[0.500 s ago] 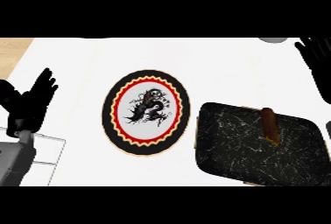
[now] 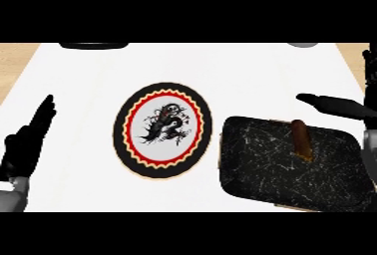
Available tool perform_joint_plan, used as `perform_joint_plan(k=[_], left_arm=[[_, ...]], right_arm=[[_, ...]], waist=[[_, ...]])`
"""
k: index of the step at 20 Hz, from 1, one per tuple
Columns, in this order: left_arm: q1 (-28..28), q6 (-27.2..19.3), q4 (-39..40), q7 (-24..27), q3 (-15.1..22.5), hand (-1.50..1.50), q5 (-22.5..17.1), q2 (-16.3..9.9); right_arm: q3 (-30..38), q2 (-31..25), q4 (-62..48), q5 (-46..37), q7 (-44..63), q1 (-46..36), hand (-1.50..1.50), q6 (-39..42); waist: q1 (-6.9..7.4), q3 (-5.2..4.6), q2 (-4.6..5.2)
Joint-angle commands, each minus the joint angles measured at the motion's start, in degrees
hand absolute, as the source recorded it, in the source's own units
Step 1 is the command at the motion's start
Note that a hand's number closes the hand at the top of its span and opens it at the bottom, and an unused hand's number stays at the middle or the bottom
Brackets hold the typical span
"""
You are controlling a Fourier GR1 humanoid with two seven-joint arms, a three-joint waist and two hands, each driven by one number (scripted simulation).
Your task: Pick the sweet potato from the tray and place it in the plate
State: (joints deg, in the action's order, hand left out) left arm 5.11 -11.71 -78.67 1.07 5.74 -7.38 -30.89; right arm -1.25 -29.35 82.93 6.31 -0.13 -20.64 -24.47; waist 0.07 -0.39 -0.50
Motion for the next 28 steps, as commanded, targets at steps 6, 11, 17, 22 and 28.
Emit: perform_joint_plan(k=[6,11,17,22,28], left_arm=[[-8.74,-0.93,-6.13,5.18,1.56,0.0,2.84,-0.13],[-10.53,-1.63,-5.58,6.93,0.71,0.0,4.3,1.44],[-11.32,-2.77,-5.09,7.68,1.43,0.0,5.38,2.68],[-10.51,-1.74,-7.44,5.65,1.7,0.0,5.34,2.16],[-8.94,0.81,-4.83,7.83,-0.31,0.0,4.74,1.76]], right_arm=[[-10.49,18.86,12.2,-21.1,-14.29,14.8,-1.5,-31.23],[-18.41,14.54,17.7,-30.94,-2.6,26.08,-1.5,-26.75],[-17.64,6.46,18.78,-43.98,20.81,27.0,-1.5,-14.79],[-15.01,1.28,27.65,-49.1,40.14,24.41,-1.5,0.84],[-13.16,2.14,24.44,-48.14,54.21,13.35,-1.5,16.3]], waist=[[0.0,0.37,-0.23],[-0.39,0.26,0.25],[-0.47,-0.05,0.27],[-0.66,0.06,0.1],[0.36,0.28,0.58]])
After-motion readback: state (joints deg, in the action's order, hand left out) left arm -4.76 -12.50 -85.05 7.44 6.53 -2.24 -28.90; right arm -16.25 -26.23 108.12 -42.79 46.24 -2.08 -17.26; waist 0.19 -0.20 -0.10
